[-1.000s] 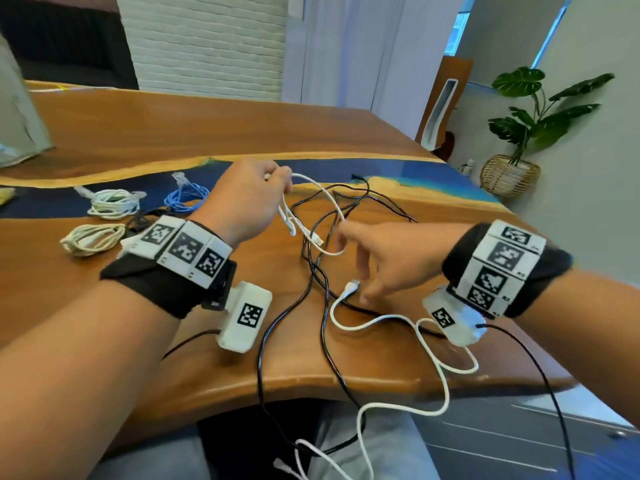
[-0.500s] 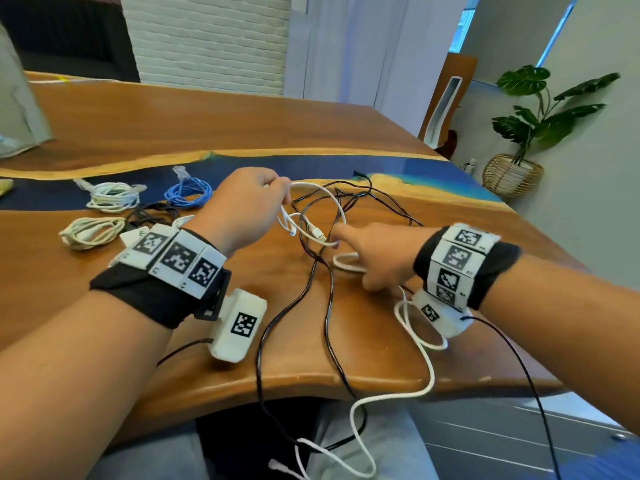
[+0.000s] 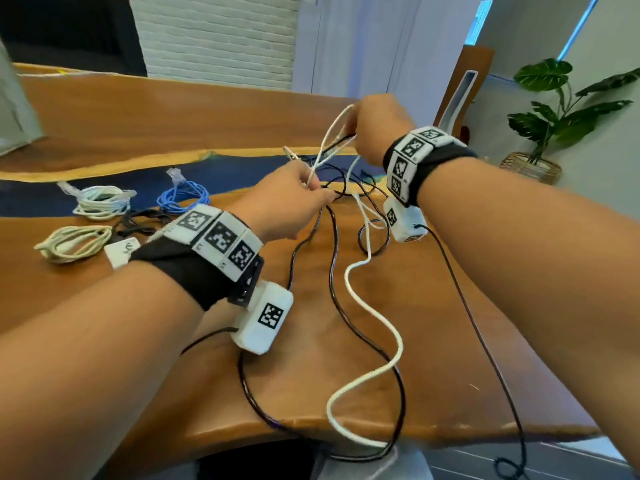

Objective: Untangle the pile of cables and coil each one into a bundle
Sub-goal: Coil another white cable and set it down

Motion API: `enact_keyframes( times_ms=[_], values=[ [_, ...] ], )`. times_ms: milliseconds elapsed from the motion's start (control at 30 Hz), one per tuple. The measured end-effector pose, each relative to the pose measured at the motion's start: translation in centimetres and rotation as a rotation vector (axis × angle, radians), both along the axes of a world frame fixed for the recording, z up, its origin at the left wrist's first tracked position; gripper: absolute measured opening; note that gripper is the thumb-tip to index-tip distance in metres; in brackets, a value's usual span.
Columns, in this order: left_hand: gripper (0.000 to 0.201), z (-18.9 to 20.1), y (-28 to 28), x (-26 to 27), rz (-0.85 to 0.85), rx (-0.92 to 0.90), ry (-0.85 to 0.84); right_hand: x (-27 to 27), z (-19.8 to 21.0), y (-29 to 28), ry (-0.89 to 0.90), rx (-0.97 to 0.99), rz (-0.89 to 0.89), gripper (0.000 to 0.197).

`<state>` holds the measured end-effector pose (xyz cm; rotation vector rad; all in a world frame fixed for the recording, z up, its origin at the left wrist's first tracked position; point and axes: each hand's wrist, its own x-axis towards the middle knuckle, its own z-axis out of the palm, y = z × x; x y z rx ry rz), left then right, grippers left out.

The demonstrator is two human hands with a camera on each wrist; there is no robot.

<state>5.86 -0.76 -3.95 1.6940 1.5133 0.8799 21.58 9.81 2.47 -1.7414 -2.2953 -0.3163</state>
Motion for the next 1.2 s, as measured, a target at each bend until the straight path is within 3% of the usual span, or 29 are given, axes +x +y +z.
enact_keyframes(
  times_ms=[67,167,233,300,367,500,567,633,767,900,1100,1200],
  values=[
    [0.022,0.6,0.6,0.3,-0.014,-0.087,-0.056,0.2,-0.4,0.9,-0.044,-0.079,-0.012,0.030],
    [0.024,0.9,0.9,0.5,-0.023,-0.224,-0.100,0.9,-1.6,0.8,-0.207,-0.379,0.026,0.041],
    [0.036,0.6,0.9,0.4,0.007,-0.259,-0.089,1.5,-1.3,-0.6,-0.134,-0.454,0.097,0.035],
    [0.035,0.3,0.9,0.4,0.026,-0.254,-0.081,2.2,-0.1,-2.8,0.013,-0.438,0.131,0.024],
    [0.032,0.0,0.8,0.3,0.049,-0.228,-0.112,2.5,1.0,-5.9,0.032,-0.473,0.145,0.020],
    [0.032,0.6,0.5,0.0,0.098,-0.117,-0.198,2.5,-0.8,-13.4,-0.255,-0.841,0.222,0.040],
    [0.033,1.1,0.2,-0.1,0.132,-0.079,-0.219,2.5,-3.4,-16.4,-0.418,-0.896,0.274,0.055],
    [0.034,1.5,-0.2,-0.4,0.145,-0.058,-0.259,2.6,-5.6,-17.9,-0.489,-0.859,0.305,0.052],
    [0.024,2.0,-1.3,-0.7,0.116,0.027,-0.284,3.2,-7.2,-17.5,-0.513,-0.723,0.327,0.009],
    [0.023,2.4,-2.4,-1.3,0.100,0.112,-0.275,4.0,-5.6,-14.9,-0.518,-0.600,0.182,0.012],
    [0.027,2.8,-3.3,-2.6,0.150,0.218,-0.269,6.2,2.3,-7.9,-0.019,-0.286,-0.137,0.021],
    [0.028,3.2,-3.5,-2.9,0.160,0.270,-0.264,7.2,3.8,-5.6,0.153,-0.165,-0.243,0.021]
  ],
)
